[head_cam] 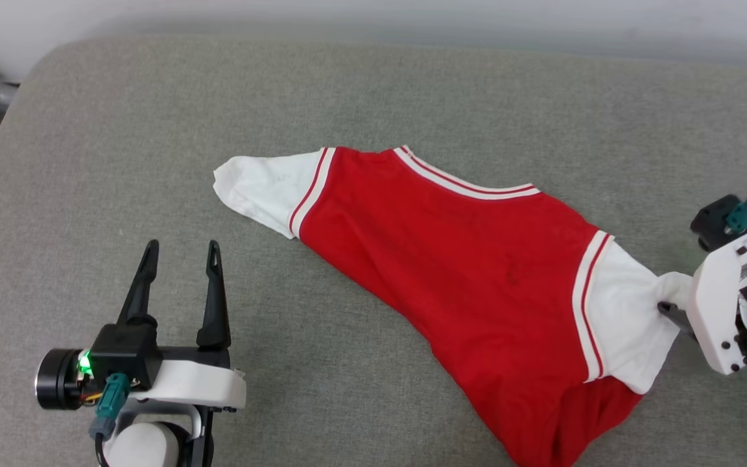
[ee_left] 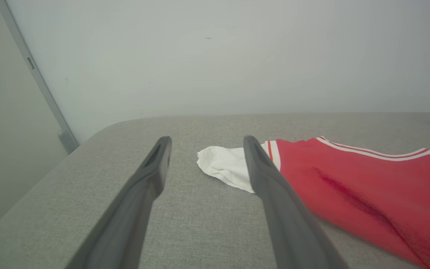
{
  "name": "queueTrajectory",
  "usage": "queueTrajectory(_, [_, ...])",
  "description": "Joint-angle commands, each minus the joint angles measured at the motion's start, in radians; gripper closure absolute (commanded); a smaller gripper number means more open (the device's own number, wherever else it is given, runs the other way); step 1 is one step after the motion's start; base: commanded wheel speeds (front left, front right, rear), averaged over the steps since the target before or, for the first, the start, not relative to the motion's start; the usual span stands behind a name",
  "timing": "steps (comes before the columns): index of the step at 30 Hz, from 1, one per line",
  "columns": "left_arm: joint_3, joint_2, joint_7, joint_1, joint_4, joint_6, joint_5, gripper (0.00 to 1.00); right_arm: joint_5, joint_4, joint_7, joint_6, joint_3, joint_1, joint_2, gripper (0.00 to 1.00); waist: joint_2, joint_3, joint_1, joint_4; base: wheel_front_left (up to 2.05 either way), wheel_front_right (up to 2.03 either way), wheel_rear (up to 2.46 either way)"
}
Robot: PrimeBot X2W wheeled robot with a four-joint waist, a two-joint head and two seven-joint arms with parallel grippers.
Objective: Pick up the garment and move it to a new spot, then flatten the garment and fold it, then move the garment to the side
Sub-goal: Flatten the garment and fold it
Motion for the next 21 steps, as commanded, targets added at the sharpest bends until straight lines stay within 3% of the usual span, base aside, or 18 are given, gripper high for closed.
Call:
queueTrajectory(1, [0.011, -0.012, -0.002, -0.015, -0.001, -0.013, 0.014, 0.00, -0.013, 0.023, -0.004, -0.001, 0.017, -0.013, 0.007, 0.00, -0.0001, 0.026, 0.0000, 0.019, 0.00, 0.00, 0.00])
queueTrajectory(8, [0.076, -0.058, -0.003, -0.021, 0.000, -0.061, 0.061, 0.00, 0.019, 0.121, -0.043, 0.001, 0.131, 0.019, 0.057, 0.00, -0.0001, 0.051, 0.0000, 0.015, 0.00, 0.00, 0.00])
queueTrajectory(10, [0.092, -0.071, -0.003, -0.015, 0.002, -0.073, 0.073, 0.00, 0.025, 0.118, -0.082, 0.001, 0.155, 0.008, 0.055, 1.00, -0.0001, 0.049, 0.0000, 0.006, 0.00, 0.00, 0.00])
queueTrajectory(21, [0.141, -0.110, -0.003, 0.004, 0.017, -0.125, 0.124, 0.00, 0.052, 0.147, -0.332, -0.001, 0.046, -0.156, -0.010, 1.00, -0.0001, 0.009, 0.0000, -0.030, 0.00, 0.00, 0.00])
